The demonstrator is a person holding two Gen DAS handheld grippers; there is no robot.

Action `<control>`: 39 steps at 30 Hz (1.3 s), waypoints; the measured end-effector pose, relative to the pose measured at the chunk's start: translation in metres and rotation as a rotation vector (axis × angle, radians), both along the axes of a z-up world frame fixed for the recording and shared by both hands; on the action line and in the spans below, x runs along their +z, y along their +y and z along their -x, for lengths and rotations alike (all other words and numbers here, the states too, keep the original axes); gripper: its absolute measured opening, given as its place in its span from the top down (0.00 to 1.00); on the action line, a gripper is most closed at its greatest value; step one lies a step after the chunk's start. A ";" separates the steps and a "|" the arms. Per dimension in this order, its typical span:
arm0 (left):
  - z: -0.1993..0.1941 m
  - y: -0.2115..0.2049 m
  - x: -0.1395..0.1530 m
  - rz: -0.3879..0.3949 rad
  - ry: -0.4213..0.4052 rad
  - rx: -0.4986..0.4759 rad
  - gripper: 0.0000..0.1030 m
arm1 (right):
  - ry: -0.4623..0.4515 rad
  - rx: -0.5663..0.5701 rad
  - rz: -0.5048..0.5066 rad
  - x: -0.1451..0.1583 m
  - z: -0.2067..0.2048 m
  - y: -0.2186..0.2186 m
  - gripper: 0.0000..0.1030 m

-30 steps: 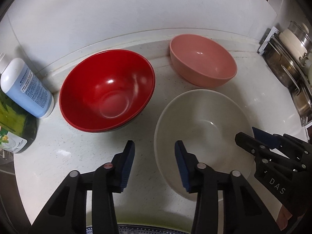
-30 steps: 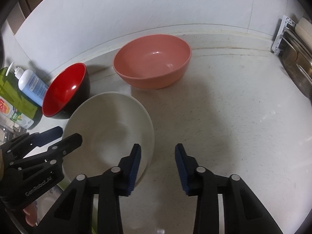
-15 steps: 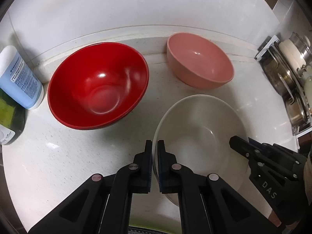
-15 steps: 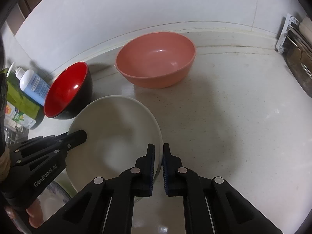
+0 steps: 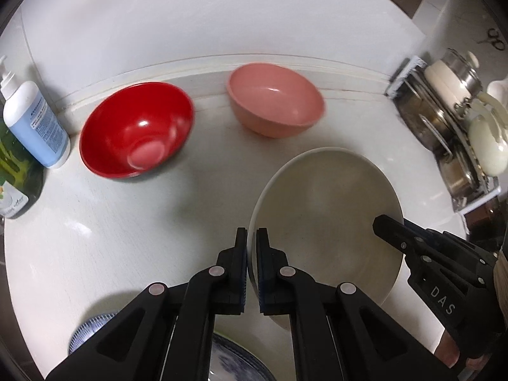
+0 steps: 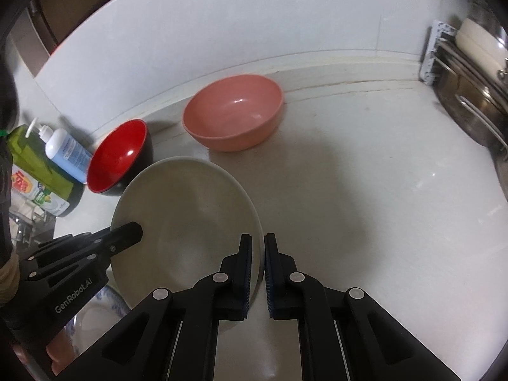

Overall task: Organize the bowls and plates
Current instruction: 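Lift the off-white bowl with both tools and carry it toward the plate stack, then lower the off-white bowl onto the blue-patterned plate stack with both tools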

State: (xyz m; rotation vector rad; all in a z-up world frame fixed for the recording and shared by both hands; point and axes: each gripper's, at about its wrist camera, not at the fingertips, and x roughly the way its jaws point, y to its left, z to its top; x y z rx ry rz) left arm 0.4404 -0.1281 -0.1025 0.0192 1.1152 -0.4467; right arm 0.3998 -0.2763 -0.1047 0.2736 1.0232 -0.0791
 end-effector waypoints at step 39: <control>0.135 -0.067 -0.025 -0.026 0.113 -0.180 0.93 | 0.114 -0.106 0.021 -0.021 0.151 -0.067 0.91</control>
